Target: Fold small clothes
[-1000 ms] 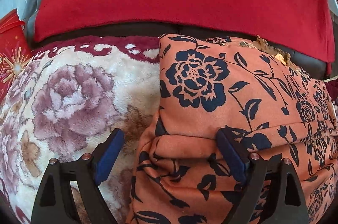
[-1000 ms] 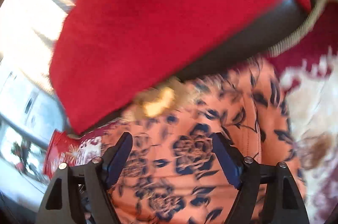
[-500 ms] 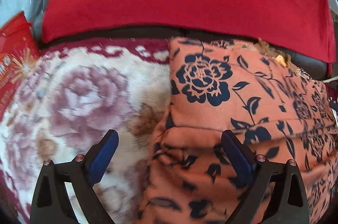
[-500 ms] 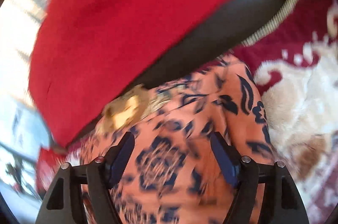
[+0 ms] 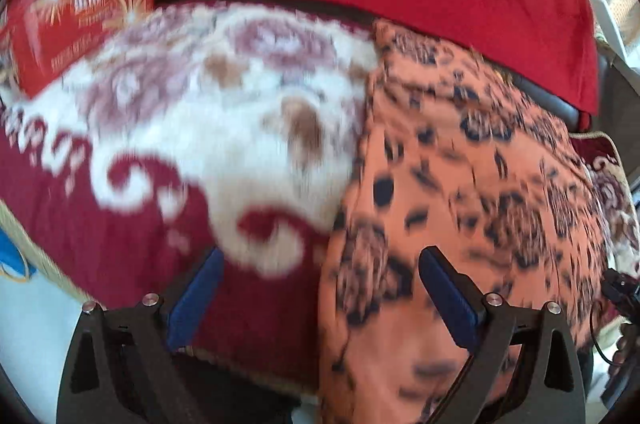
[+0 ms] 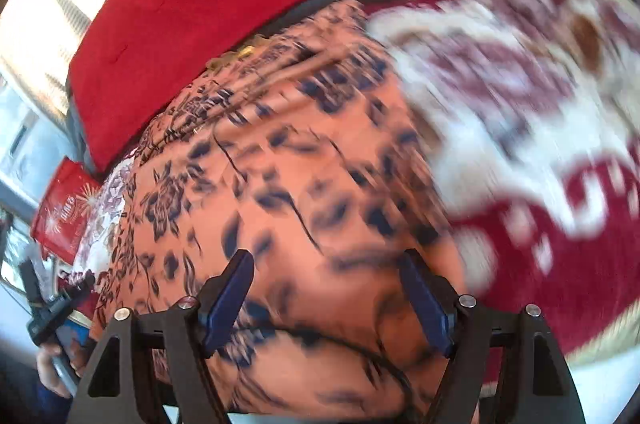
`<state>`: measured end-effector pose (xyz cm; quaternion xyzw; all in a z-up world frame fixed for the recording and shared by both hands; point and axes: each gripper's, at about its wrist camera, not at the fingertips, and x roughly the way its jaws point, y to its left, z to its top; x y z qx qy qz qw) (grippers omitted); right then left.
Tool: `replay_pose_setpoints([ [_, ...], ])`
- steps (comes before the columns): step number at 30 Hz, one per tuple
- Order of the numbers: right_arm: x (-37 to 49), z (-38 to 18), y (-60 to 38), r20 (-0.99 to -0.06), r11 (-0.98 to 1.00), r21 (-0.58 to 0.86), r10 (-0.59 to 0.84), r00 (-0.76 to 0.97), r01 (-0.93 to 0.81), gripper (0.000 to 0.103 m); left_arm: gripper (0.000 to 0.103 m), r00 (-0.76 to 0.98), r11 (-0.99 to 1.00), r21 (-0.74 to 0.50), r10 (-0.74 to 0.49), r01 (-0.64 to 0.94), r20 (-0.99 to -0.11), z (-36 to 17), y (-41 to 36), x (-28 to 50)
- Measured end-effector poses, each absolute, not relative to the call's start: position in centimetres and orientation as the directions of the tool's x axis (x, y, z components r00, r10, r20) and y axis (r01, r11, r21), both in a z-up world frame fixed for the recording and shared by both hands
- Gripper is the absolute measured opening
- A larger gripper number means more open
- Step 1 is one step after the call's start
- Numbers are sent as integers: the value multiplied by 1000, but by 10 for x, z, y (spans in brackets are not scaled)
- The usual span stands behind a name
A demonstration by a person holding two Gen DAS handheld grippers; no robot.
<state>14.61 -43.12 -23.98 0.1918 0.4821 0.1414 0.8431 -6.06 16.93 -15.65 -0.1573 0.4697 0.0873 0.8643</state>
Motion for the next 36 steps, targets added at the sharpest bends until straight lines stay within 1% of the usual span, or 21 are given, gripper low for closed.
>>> replay_pose_setpoints([
  [3,128,-233,-447,-748,885,465,413,520,-33,78,98,540,937,-194,-8,-290,-842,-158,168,-76],
  [9,111,-226,-492,-710,839,541,426,560,47,78,98,530,938,-226,-56,-262,-846,-160,161,-89],
  [12,114,-242,-502,-706,793,605,489,512,76,78,98,511,941,-233,-79,-245,-856,-167,157,-94],
  [14,109,-253,-506,-700,763,642,539,469,80,77,98,492,942,-220,-70,-253,-868,-172,154,-97],
  [16,102,-259,-501,-698,757,650,563,442,63,77,98,489,942,-222,-73,-253,-869,-175,153,-101],
  [18,94,-263,-497,-699,758,651,574,426,46,74,98,479,940,-224,-78,-256,-874,-180,152,-105],
  [19,91,-265,-496,-698,757,652,579,421,41,66,98,475,940,-228,-84,-254,-876,-181,152,-106],
  [20,88,-267,-496,-698,756,654,583,416,37,52,98,471,940,-230,-88,-253,-877,-183,151,-107],
  [21,86,-269,-497,-700,756,653,583,412,40,46,98,470,940,-229,-88,-252,-878,-184,151,-107],
  [22,85,-271,-498,-703,757,652,579,412,48,38,98,471,941,-228,-88,-249,-878,-185,149,-107],
  [25,83,-272,-502,-698,751,658,583,416,54,37,97,468,943,-224,-86,-246,-880,-187,147,-107],
  [27,84,-274,-502,-709,758,648,568,418,70,41,97,468,943,-221,-83,-248,-880,-186,145,-107],
  [28,86,-277,-501,-697,743,666,583,416,75,48,97,467,944,-221,-84,-247,-880,-186,144,-107],
  [29,86,-278,-501,-677,723,687,601,424,72,54,94,470,945,-222,-86,-242,-878,-186,144,-107],
  [30,86,-279,-501,-675,722,688,602,426,69,54,84,475,945,-220,-83,-240,-876,-186,143,-108],
  [31,86,-277,-500,-682,734,677,596,425,58,54,78,472,946,-214,-77,-244,-878,-186,144,-107],
  [32,85,-277,-498,-688,744,667,590,424,47,53,69,460,943,-218,-81,-252,-884,-189,144,-105],
  [33,85,-277,-497,-695,751,658,583,421,45,49,58,457,939,-232,-94,-256,-885,-190,146,-104],
  [34,86,-277,-497,-712,765,642,568,413,54,36,52,456,934,-243,-103,-260,-884,-190,148,-104],
  [35,86,-277,-499,-722,770,635,559,409,69,30,33,455,932,-253,-114,-258,-883,-188,149,-105],
  [36,86,-277,-501,-716,760,645,564,410,80,28,18,456,932,-262,-126,-250,-881,-186,150,-106],
])
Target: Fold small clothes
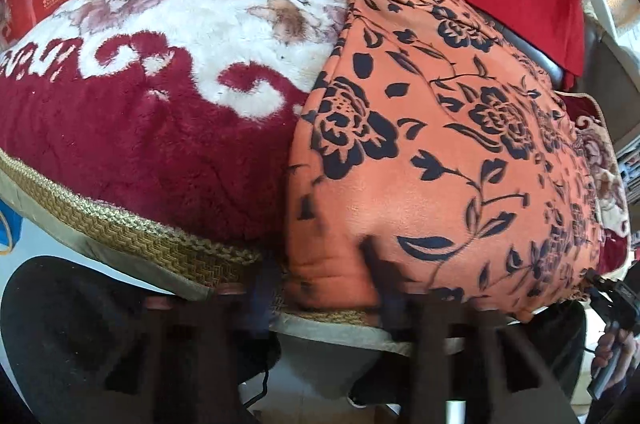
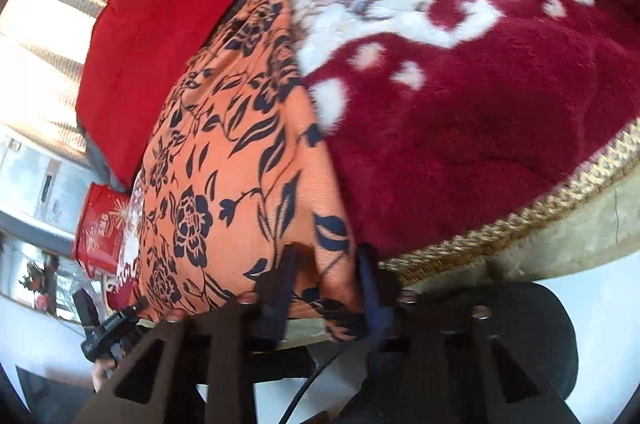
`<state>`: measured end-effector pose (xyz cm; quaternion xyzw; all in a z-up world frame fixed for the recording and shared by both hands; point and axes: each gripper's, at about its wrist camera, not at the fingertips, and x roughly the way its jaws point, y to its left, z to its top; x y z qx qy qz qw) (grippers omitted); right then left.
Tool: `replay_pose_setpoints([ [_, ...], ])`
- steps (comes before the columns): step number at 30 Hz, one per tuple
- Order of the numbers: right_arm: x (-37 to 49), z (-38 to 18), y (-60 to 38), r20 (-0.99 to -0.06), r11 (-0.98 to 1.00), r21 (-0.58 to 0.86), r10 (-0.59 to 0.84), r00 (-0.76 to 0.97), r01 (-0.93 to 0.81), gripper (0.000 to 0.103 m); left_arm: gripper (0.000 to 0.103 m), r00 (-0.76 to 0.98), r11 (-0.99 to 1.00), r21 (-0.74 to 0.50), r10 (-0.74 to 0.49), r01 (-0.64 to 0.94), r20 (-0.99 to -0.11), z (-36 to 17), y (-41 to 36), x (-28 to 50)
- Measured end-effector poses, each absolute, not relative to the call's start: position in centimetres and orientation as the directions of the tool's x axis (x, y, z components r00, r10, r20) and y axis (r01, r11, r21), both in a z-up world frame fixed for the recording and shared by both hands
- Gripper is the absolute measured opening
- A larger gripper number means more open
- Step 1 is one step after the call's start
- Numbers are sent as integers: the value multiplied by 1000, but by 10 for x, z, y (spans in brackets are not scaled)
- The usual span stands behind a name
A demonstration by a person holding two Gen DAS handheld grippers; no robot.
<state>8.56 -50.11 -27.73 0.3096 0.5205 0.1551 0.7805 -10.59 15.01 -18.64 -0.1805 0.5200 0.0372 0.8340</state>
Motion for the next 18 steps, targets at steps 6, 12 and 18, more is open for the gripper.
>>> replay_pose_setpoints([
  [6,83,-276,-497,-705,744,664,594,388,69,29,12,479,944,-248,-118,-217,-870,-178,143,-108],
  [12,81,-287,-497,-720,752,653,577,386,93,34,30,480,937,-266,-130,-226,-867,-185,139,-108],
  [18,80,-284,-497,-724,755,649,576,380,93,31,8,482,940,-269,-139,-210,-865,-175,144,-110],
])
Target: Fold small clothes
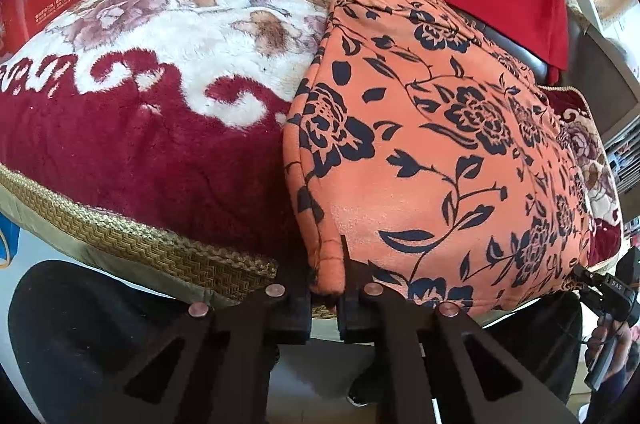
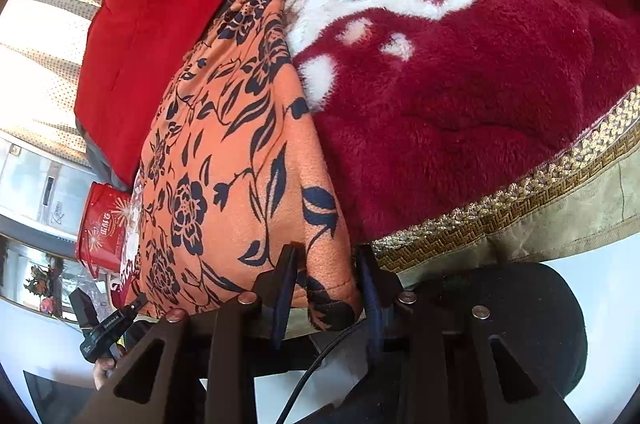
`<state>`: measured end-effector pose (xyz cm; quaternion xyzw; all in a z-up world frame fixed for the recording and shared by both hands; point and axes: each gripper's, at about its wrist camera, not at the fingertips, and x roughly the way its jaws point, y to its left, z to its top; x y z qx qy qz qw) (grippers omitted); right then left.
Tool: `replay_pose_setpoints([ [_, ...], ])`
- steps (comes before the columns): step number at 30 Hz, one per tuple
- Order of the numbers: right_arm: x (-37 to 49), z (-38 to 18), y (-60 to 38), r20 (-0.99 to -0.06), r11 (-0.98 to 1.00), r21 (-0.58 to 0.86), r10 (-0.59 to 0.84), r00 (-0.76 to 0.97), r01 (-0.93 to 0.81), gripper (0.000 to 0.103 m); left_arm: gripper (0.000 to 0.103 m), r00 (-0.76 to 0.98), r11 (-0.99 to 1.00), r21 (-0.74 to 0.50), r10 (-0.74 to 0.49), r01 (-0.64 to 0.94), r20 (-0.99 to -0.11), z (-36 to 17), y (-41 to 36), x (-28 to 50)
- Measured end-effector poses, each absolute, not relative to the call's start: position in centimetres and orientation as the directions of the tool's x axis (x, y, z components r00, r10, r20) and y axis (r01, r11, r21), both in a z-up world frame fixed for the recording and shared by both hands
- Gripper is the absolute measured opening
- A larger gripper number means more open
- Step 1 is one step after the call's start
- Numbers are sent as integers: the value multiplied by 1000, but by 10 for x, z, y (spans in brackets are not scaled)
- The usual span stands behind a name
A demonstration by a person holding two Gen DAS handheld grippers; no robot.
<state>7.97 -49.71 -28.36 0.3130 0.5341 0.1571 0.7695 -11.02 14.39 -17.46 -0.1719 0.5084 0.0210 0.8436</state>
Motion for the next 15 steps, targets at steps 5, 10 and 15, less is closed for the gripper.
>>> replay_pose_setpoints([
  [5,74,-250,-501,-661,712,699,614,431,58,11,8,570,939,-292,-141,-182,-810,-136,142,-120],
  [10,84,-274,-502,-657,669,732,646,388,125,15,8,527,941,-268,-123,-207,-841,-150,143,-109],
  [15,86,-271,-495,-632,662,745,663,402,80,14,8,516,942,-266,-127,-205,-847,-158,144,-109],
])
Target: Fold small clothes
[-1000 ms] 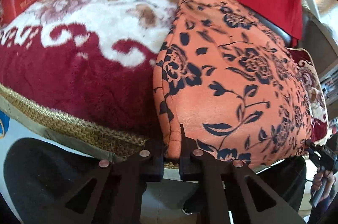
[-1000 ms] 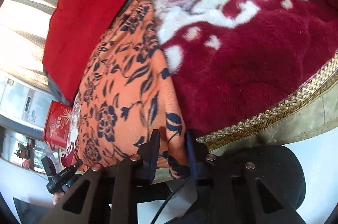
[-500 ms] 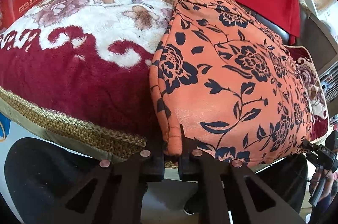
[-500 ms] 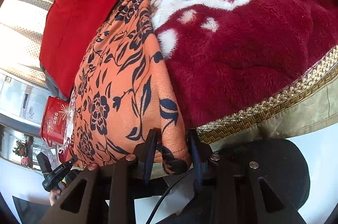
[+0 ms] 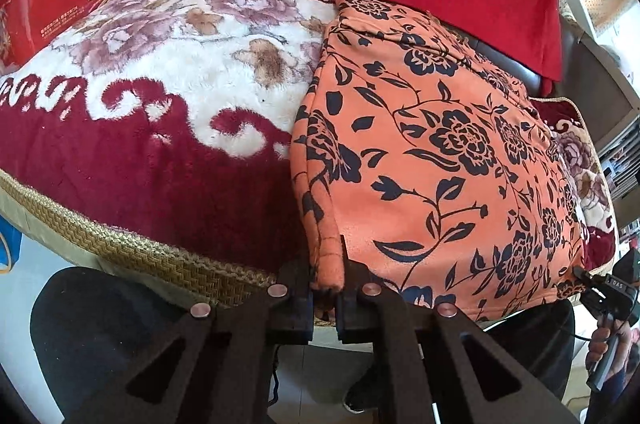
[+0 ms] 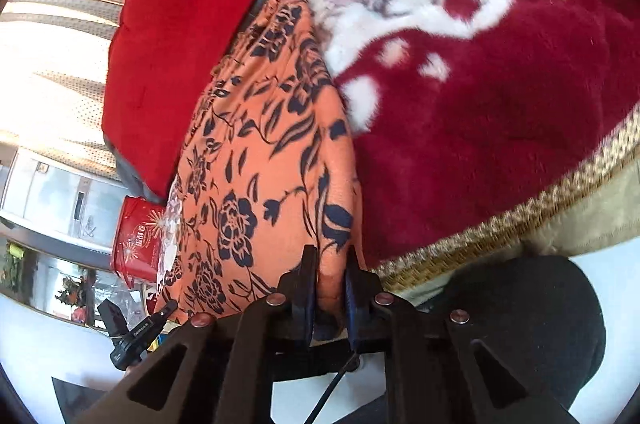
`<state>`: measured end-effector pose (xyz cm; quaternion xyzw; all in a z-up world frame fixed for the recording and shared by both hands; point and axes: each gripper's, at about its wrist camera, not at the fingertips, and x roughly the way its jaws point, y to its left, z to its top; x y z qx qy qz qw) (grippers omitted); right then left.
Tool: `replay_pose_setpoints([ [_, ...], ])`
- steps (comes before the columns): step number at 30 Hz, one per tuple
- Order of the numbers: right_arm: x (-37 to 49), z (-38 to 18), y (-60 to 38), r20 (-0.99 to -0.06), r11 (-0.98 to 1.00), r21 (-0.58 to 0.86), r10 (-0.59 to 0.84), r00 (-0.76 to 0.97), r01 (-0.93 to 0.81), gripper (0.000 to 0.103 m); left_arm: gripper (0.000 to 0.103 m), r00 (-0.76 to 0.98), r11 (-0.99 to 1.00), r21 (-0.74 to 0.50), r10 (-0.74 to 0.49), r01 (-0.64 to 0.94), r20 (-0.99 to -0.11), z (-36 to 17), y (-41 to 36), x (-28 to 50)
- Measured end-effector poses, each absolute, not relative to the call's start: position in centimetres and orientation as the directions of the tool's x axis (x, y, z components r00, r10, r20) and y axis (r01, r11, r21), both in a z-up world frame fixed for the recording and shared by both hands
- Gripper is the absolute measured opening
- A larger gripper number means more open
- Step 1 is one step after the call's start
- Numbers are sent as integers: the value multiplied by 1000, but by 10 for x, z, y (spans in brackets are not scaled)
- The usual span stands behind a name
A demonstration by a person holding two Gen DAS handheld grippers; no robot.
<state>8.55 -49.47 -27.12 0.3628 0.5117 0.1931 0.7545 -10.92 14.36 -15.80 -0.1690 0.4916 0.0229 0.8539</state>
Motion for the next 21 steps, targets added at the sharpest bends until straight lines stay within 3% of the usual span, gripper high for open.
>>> replay_pose_setpoints([
  [7,89,-285,-497,-685,698,703,615,391,133,14,8,501,939,-267,-129,-215,-856,-165,146,-108],
  [12,91,-291,-502,-671,677,721,632,386,146,14,8,489,940,-263,-128,-217,-863,-169,146,-106],
  [15,92,-289,-497,-690,702,701,622,370,125,9,8,485,941,-260,-126,-219,-865,-170,146,-105],
  [21,84,-259,-498,-622,654,751,653,432,92,7,8,544,942,-266,-116,-205,-831,-144,145,-110],
])
